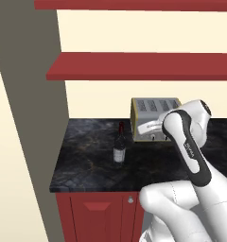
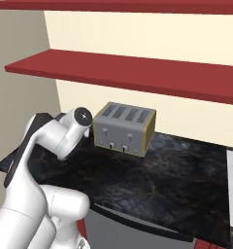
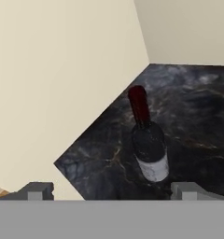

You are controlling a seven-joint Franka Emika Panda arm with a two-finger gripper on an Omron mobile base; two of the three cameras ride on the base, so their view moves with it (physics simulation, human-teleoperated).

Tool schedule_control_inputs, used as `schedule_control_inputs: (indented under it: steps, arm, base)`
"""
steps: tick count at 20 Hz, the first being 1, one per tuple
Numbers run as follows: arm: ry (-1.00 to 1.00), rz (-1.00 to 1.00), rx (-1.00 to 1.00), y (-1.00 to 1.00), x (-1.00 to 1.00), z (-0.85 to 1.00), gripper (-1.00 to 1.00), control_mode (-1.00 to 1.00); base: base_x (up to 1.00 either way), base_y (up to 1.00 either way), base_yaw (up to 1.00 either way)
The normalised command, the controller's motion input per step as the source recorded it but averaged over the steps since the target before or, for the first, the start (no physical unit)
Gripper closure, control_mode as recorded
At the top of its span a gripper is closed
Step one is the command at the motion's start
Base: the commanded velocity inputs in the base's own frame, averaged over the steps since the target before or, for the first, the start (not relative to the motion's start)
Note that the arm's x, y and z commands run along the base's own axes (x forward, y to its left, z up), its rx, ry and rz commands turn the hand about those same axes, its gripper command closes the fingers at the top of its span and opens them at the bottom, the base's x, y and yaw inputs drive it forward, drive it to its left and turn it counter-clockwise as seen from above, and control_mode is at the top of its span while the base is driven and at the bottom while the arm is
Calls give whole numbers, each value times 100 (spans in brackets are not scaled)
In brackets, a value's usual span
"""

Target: There is a wine glass and glass cup on the dining counter. Place the wine bottle next to the wine glass and the juice bottle next to the glass cup.

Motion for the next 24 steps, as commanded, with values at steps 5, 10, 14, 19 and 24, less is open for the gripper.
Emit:
schedule_control_inputs:
  steps: [5, 10, 14, 19, 24]
  arm:
    - [0, 0, 0, 9, 21, 0, -100, -100]
    - [0, 3, 0, 13, 13, -3, -100, -100]
    - [0, 4, 0, 17, 3, -12, -100, -100]
    - [0, 5, 0, 18, 1, -23, -100, -100]
    - [0, 4, 0, 4, 8, -20, -100, -100]
  base:
    - [0, 0, 0]
    - [0, 0, 0]
    - [0, 0, 0]
    - [0, 0, 0]
    - [0, 0, 0]
